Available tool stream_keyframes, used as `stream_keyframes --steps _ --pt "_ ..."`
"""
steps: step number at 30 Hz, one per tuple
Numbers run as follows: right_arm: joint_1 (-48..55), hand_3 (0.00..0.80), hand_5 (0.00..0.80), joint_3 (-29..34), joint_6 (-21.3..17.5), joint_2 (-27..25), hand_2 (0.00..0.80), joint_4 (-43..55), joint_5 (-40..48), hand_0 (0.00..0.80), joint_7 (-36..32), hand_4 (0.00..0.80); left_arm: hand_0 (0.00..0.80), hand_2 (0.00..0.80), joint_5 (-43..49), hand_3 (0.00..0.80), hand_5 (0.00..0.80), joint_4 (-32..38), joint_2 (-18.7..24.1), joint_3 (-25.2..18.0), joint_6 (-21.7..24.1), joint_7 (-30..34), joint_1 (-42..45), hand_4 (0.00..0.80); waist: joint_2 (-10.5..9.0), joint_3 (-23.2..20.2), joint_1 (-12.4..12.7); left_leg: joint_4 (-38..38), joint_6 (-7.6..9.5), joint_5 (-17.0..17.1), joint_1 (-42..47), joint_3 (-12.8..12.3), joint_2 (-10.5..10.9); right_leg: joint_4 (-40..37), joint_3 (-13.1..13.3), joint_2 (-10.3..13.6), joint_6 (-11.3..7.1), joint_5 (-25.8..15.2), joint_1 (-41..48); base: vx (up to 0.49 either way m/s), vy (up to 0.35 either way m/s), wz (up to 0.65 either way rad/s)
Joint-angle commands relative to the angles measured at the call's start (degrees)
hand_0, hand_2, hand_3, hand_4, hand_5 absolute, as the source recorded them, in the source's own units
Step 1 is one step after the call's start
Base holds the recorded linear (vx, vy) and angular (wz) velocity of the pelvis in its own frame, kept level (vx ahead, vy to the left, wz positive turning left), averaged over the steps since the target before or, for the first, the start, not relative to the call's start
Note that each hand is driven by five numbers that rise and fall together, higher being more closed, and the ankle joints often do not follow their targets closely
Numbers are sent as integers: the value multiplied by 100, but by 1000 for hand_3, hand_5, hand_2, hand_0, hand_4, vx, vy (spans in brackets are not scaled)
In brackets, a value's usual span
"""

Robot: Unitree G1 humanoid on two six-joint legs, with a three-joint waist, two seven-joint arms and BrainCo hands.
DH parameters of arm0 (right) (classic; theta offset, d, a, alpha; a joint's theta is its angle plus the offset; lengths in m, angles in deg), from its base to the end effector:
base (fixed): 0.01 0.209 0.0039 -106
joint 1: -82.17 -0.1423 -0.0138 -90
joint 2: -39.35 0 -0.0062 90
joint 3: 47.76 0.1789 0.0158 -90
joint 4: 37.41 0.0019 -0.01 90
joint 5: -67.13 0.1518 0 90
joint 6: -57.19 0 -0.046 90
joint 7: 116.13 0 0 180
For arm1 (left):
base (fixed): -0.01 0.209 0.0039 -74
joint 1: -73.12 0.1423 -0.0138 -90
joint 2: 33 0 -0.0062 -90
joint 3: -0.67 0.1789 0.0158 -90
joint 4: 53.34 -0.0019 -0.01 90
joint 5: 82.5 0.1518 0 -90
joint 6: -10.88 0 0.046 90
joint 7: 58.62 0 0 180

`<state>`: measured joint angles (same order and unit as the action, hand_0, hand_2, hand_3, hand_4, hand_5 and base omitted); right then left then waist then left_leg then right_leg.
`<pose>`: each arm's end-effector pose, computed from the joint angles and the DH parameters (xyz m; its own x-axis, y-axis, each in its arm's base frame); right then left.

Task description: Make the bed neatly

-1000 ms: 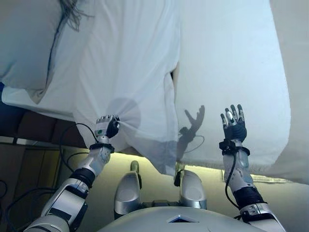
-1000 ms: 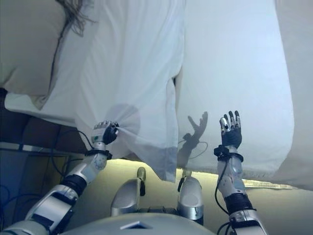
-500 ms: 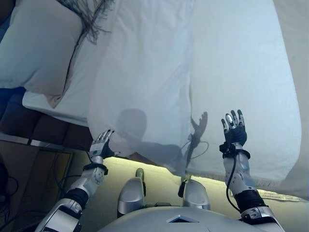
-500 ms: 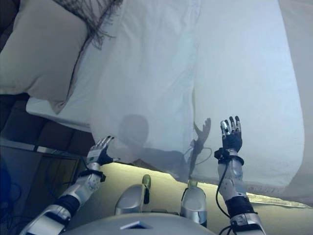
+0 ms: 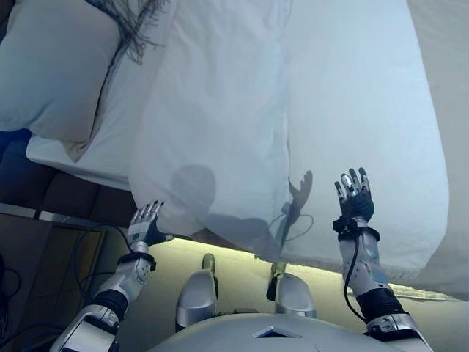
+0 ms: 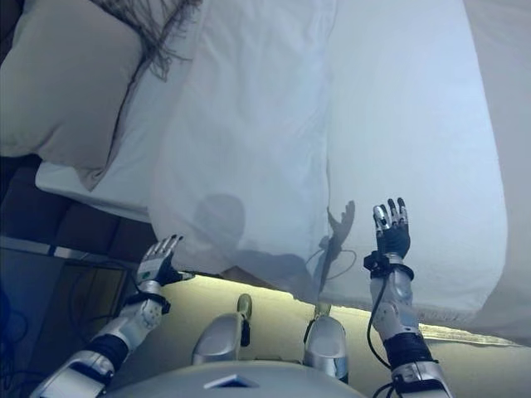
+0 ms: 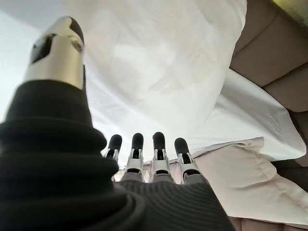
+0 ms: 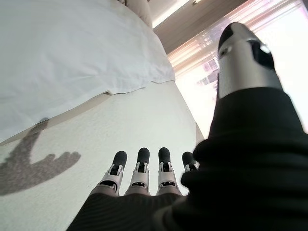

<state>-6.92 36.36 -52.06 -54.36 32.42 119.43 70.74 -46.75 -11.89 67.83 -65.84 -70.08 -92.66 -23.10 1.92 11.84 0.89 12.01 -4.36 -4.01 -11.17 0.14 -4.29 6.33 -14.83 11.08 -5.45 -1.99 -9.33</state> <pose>0.1990 -0.2244 -0.0006 0.9420 -0.3022 -0.1456 0.3348 0.8183 0.4673 0.1713 0.2375 -0.0674 0.9743 0.1202 -0.1907 0.1482 0.2964 0.9435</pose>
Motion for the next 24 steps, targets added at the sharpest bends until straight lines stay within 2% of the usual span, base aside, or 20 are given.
stream_keyframes --steps 1,8,13,17,24 --pt "-29 0 0 176 -239 -226 0 531 -148 0 -9 0 0 0 -253 0 0 186 281 -149 35 -373 -503 0 -228 330 51 1 -89 550 -450 -113 -202 138 138 482 -455 98 220 -85 52 0" --pt "-366 0 0 174 -460 -338 0 776 230 0 -209 0 0 0 -418 0 0 111 309 76 -88 -935 -1160 0 -370 998 -76 668 -50 474 -1399 -84 -139 581 347 556 -449 1 -668 -148 60 -3" --pt "-573 0 0 203 -531 -390 0 1141 101 0 -135 0 0 0 -450 0 0 135 362 75 -210 -1243 -1513 0 -470 1406 -165 1051 30 394 -2001 -162 -38 840 500 554 -449 -102 -1310 -139 130 -7" --pt "-586 0 0 344 -565 -368 0 1417 253 0 -179 0 0 0 -321 0 0 190 373 -11 -285 -1466 -1652 0 -541 1615 -232 1207 99 355 -2285 -214 44 1030 598 562 -443 -158 -1675 -93 136 -13" --pt "-427 0 0 517 -695 -266 0 1764 182 0 -75 0 0 0 -45 0 0 256 459 -131 -745 -1725 -1889 0 -702 1795 -326 1321 209 315 -2591 -305 91 1189 697 569 -454 -289 -2133 -47 65 -3"
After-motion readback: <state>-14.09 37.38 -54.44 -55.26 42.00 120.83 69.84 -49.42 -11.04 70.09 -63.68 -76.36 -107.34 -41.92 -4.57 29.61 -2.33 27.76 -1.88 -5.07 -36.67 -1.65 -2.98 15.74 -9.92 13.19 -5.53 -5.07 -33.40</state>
